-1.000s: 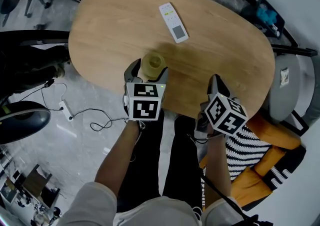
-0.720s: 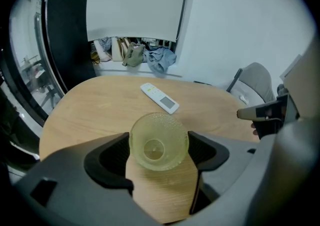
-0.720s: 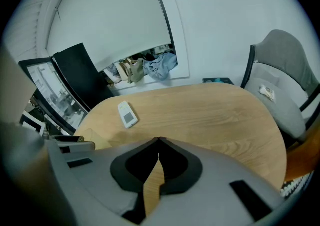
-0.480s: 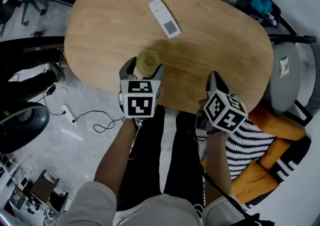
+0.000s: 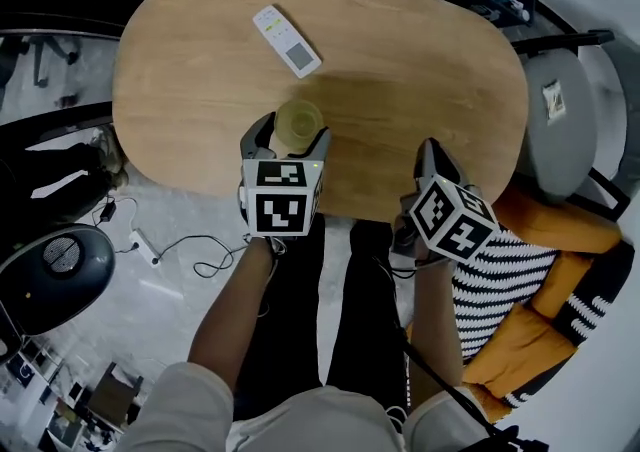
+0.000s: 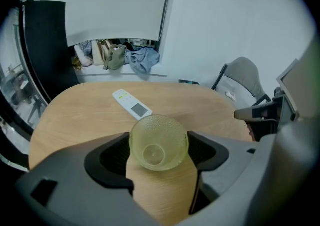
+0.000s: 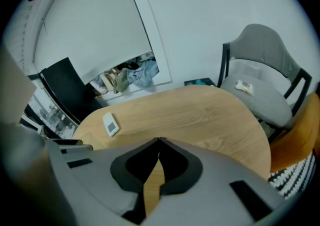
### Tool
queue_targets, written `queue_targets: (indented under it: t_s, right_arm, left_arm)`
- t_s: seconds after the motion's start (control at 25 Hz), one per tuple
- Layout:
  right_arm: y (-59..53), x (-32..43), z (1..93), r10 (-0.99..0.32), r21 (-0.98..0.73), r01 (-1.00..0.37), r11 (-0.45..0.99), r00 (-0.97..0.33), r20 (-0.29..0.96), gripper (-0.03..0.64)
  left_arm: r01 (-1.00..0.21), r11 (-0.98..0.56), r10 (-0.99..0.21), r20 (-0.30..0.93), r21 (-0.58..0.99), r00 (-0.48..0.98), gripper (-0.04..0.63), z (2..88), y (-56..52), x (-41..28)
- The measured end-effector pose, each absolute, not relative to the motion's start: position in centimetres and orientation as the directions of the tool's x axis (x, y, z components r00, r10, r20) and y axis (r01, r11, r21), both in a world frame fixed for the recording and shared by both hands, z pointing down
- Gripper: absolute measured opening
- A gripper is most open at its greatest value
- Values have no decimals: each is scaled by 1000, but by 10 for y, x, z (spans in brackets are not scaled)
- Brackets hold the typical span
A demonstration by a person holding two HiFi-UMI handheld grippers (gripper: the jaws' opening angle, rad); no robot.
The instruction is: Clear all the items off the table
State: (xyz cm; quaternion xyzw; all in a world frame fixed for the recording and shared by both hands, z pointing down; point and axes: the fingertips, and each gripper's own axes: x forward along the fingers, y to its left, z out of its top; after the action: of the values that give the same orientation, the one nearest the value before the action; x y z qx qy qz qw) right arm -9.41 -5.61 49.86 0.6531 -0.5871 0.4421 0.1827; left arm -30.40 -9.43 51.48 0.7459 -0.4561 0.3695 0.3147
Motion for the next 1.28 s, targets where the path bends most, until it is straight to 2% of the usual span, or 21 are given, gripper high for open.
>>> queue_targets:
  t_s: [0.8,1.28]
  right_arm:
    - [43,131,494,-598,-264,-810,-523,128,792,25]
    - [85,221,486,-605,-287,-749,-597,186,774,25]
  left_arm:
    - [-750,-639,-320,829,169,459,365,506,-55,-62]
    - [-657,-730,-250,821,188,513,364,504,-28,62]
